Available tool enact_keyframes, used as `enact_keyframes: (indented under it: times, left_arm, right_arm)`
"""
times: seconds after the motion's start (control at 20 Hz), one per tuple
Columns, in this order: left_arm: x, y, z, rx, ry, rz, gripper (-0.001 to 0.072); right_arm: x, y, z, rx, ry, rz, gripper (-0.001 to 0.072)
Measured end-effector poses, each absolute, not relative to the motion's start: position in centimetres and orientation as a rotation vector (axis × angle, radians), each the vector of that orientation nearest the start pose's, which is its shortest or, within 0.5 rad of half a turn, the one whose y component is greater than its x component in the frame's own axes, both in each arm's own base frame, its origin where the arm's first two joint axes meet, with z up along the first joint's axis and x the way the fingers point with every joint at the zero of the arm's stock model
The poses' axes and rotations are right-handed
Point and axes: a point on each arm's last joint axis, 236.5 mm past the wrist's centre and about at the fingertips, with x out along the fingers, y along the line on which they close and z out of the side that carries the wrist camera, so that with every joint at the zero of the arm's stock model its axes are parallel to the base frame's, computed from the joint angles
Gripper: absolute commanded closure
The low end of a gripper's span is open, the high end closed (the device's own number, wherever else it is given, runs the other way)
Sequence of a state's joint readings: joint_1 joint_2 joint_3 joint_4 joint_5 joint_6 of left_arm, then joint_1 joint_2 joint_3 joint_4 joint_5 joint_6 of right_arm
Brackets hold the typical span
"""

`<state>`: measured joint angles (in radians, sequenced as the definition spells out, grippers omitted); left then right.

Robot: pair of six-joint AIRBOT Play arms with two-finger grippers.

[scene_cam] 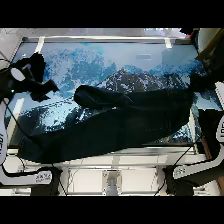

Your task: Fold the clothes and pants, and hang the long-sleeved shirts on hangers.

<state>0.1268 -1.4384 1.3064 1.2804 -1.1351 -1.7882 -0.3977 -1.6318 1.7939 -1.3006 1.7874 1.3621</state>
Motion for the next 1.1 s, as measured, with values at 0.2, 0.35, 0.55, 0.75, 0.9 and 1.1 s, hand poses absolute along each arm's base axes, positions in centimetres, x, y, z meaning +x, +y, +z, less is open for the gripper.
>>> enact_keyframes:
  times: [0.2, 0.35, 0.55, 0.75, 0.9, 1.1]
  left_arm:
    - [43.8, -5.8, -1.4, -0.514, 1.289, 0.006, 0.0009]
    - [45.2, -7.6, -3.0, -0.617, 1.271, 0.060, 0.0009]
    - [46.5, -8.0, -4.7, -0.776, 1.255, 0.176, 0.0010]
    - [47.1, -8.5, -5.8, -0.828, 1.247, 0.210, 0.0133]
    - [47.2, -8.8, -6.6, -0.832, 1.255, 0.208, 0.0144]
    - [47.0, -10.0, -7.9, -0.856, 1.289, 0.200, 0.0202]
  right_arm:
    - [35.9, -10.3, 3.3, 0.329, 1.605, 0.035, 0.0662]
    - [35.5, -10.0, 2.7, 0.325, 1.617, 0.034, 0.0662]
    - [35.6, -9.8, 2.4, 0.320, 1.615, 0.036, 0.0662]
    - [35.7, -9.7, 2.3, 0.319, 1.608, 0.040, 0.0662]
    - [35.9, -9.7, 2.2, 0.320, 1.602, 0.042, 0.0662]
    - [36.1, -9.5, 2.3, 0.325, 1.595, 0.047, 0.0662]
